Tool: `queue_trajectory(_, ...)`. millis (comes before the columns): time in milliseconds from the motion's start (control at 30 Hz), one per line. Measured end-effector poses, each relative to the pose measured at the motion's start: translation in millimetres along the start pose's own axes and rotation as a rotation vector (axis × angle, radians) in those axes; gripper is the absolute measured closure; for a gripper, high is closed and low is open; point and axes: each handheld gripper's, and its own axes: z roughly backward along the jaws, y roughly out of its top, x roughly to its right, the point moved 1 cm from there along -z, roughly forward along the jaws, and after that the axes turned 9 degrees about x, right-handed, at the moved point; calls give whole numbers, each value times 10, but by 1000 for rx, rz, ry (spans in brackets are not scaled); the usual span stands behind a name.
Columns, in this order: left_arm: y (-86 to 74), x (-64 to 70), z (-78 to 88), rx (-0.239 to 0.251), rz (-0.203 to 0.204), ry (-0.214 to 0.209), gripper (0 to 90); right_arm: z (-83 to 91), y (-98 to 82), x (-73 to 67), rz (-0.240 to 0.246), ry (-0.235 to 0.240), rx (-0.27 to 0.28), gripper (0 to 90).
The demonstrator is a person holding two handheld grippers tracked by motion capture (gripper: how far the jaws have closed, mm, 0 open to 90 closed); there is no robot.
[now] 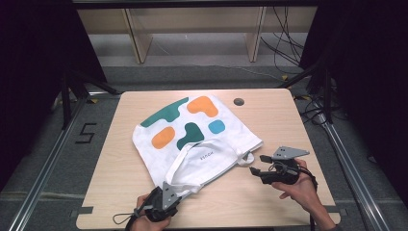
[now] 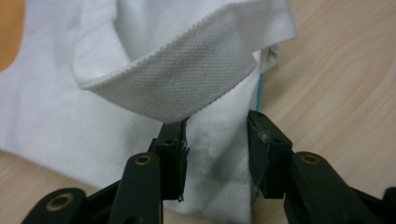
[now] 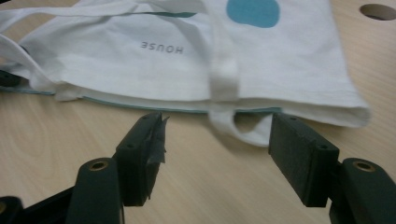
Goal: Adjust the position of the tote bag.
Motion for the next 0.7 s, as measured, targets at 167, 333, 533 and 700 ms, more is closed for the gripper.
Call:
queue_trajectory(167,-111,-270,139,13,82,71,571,38,-30,136,1,-109,-5,369)
queue_trajectory(333,-213,-443,209,20,135,107,634,-76,-73,256,54,-175,-40,375)
queue_trajectory(533,-218,-657,236,81,185,97,842,-320,-77,240,115,-171,-102,378)
queue_trajectory(700,-236,-754,229,114,246,100,859,-480,-48,133,154,-122,-113,379)
